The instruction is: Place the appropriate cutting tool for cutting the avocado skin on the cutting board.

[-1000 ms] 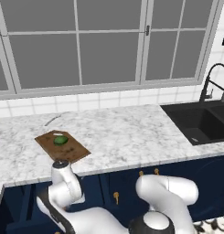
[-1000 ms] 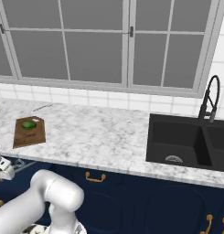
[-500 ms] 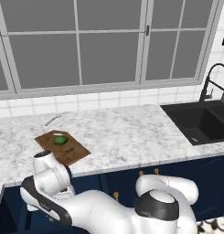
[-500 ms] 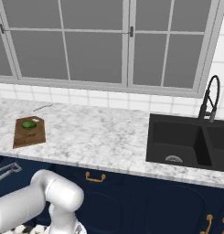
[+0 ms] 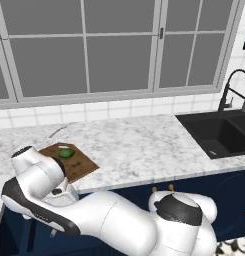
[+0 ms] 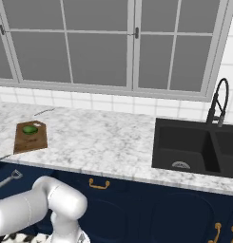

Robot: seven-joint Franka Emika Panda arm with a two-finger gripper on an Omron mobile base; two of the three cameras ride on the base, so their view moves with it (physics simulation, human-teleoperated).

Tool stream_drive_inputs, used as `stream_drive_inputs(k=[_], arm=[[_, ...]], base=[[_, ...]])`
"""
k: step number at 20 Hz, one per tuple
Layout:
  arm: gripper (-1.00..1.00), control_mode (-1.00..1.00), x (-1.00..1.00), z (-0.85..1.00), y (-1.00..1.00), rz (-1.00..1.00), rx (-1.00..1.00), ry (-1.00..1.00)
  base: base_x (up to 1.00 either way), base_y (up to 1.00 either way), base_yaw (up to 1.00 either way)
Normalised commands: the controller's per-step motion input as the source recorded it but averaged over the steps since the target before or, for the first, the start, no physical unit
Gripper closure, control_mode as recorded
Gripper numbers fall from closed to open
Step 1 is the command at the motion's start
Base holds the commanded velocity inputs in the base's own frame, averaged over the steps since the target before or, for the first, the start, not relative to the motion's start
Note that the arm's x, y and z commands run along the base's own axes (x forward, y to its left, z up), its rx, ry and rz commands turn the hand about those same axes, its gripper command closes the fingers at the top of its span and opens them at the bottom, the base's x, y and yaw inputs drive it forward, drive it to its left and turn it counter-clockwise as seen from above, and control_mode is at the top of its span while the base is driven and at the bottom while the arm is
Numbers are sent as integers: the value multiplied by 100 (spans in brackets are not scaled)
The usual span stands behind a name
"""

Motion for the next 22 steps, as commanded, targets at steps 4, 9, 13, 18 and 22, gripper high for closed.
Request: stream_drive_inputs(k=[4,9,13,18,22], arm=[[100,-100,3,23,-46,-16,-10,-18],[100,-100,84,-7,-52,-2,0,-4],[100,-100,95,-12,-41,3,0,-4],[100,-100,12,16,3,0,-3,-7],[100,-100,74,57,6,-5,-8,0]], base=[[0,0,0],[0,0,0],[0,0,0],[0,0,0],[0,0,0]])
